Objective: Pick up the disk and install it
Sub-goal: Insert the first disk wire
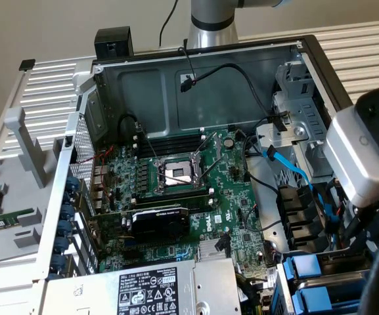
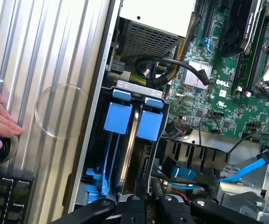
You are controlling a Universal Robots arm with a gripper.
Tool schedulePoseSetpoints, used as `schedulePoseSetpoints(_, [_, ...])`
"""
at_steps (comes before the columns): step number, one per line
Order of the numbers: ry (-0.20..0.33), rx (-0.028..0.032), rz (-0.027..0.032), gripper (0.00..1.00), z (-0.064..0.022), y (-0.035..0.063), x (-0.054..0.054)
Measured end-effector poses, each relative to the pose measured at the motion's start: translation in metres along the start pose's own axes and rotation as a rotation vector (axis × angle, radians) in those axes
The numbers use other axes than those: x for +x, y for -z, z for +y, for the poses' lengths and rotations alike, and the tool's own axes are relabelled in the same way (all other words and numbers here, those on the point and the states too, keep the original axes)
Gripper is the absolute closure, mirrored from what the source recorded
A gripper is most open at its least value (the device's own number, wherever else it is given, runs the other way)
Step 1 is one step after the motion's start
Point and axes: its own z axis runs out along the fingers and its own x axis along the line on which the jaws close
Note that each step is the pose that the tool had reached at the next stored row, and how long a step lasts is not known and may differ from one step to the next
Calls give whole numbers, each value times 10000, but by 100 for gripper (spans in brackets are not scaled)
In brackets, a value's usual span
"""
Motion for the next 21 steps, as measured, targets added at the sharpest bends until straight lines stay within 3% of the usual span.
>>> schedulePoseSetpoints(1, [0,0,0,83,0,0,0])
schedulePoseSetpoints(2, [2,-10,46,83,-2,-1,-9])
schedulePoseSetpoints(7, [16,-176,799,83,-24,-20,-113])
schedulePoseSetpoints(8, [18,-193,872,83,-28,-21,-128])
schedulePoseSetpoints(13, [-92,-181,890,83,-32,-26,-150])
schedulePoseSetpoints(18, [-650,-139,912,83,-29,-26,-151])
schedulePoseSetpoints(21, [-791,-204,903,83,3,-32,-159])
